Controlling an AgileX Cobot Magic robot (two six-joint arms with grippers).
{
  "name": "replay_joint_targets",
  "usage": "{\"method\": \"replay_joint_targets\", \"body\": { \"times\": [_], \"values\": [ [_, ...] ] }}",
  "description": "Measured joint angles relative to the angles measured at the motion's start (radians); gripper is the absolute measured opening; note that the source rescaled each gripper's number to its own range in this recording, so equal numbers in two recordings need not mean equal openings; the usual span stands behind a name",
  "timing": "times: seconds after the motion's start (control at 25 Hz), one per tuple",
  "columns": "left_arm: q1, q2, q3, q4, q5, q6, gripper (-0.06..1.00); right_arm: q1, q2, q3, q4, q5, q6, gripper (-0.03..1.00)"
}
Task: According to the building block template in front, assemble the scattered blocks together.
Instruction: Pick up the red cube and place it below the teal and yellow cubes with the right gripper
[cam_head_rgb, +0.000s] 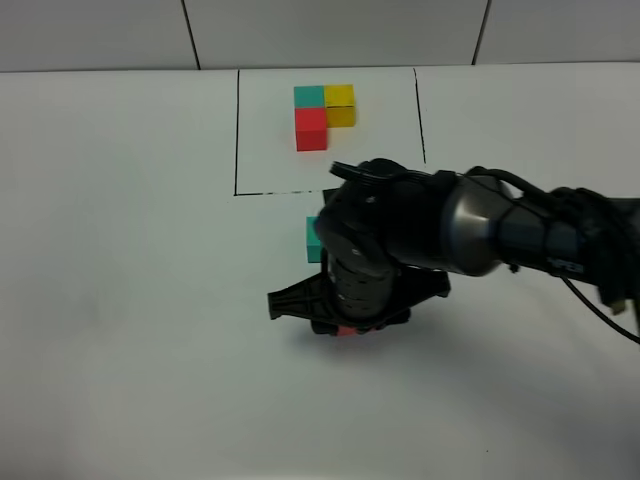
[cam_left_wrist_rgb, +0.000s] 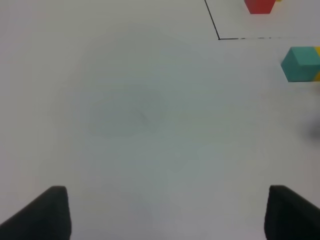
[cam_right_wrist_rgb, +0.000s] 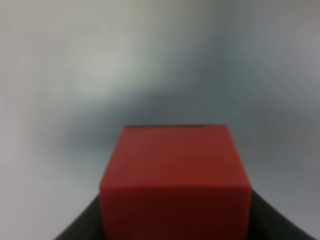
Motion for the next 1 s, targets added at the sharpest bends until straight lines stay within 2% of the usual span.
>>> {"method": "replay_joint_targets", "body": {
  "times": [0.2,0.4,0.72,1.0],
  "values": [
    [0.000,0.000,0.000,0.000,-0.001,0.001,0.75,0.010,0.143,-0.190,0.026,0.083,-0.057,0.01],
    [0.000,0.000,0.000,0.000,-0.001,0.001,0.75,0.007,0.231,-0.290,-0.015,0.127,-0.072,0.01],
    [0.000,0.000,0.000,0.000,-0.001,0.001,0.75,-0.058,0.243,-0.308,-0.016,0.118,-0.070,0.01],
    [0.000,0.000,0.000,0.000,-0.001,0.001,0.75,-0.064,0.244,-0.309,0.005,0.090,-0.065,0.01]
  ]
}}
